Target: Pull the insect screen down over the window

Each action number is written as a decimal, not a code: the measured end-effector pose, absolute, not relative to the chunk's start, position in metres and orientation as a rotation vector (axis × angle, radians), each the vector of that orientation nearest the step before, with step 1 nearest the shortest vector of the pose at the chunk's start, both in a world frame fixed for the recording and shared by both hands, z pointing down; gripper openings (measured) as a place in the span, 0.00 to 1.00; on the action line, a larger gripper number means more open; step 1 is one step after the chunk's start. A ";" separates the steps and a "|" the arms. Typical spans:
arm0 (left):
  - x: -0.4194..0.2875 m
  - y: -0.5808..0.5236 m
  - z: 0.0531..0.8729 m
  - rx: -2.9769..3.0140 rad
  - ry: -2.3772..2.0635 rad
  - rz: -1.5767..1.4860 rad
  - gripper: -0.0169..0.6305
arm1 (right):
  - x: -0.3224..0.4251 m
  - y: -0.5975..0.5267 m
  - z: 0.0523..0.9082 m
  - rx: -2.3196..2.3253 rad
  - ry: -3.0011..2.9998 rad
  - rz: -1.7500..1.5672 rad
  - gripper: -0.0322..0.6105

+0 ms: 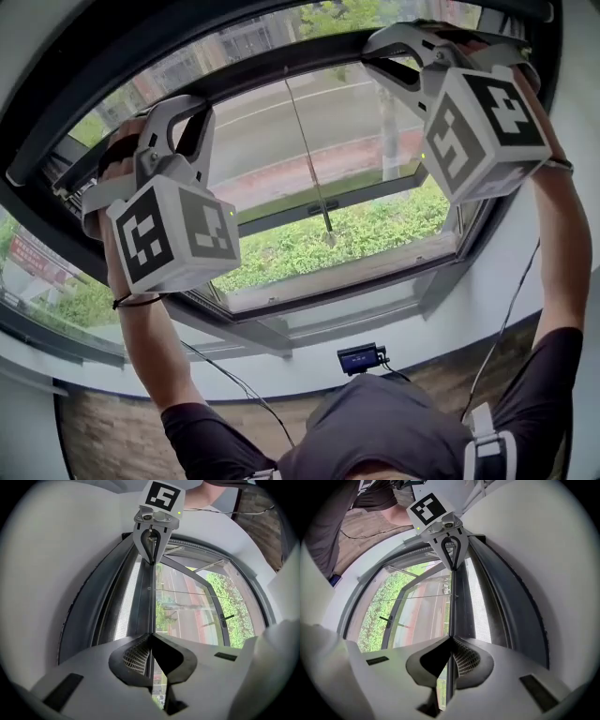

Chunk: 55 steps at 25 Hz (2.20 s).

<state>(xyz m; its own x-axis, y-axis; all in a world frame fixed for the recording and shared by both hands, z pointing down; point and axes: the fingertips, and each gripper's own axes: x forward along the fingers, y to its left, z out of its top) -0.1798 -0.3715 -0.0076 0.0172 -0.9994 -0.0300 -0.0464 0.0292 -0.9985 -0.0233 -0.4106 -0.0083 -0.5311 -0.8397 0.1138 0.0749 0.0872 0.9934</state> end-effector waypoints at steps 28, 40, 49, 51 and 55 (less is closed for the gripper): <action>-0.176 -0.375 0.252 -1.579 1.176 -1.377 0.06 | -0.020 -0.416 0.244 0.443 -1.760 -1.156 0.08; -0.176 -0.372 0.350 -1.738 1.099 -1.515 0.06 | -0.020 -0.413 0.341 0.355 -1.796 -0.996 0.08; -0.173 -0.371 0.427 -1.811 1.066 -1.610 0.06 | -0.017 -0.411 0.417 0.329 -1.790 -0.904 0.08; -0.173 -0.370 0.445 -1.829 1.048 -1.642 0.06 | -0.018 -0.410 0.435 0.310 -1.787 -0.876 0.08; -0.174 -0.370 0.477 -1.850 1.044 -1.672 0.06 | -0.017 -0.409 0.465 0.297 -1.781 -0.836 0.08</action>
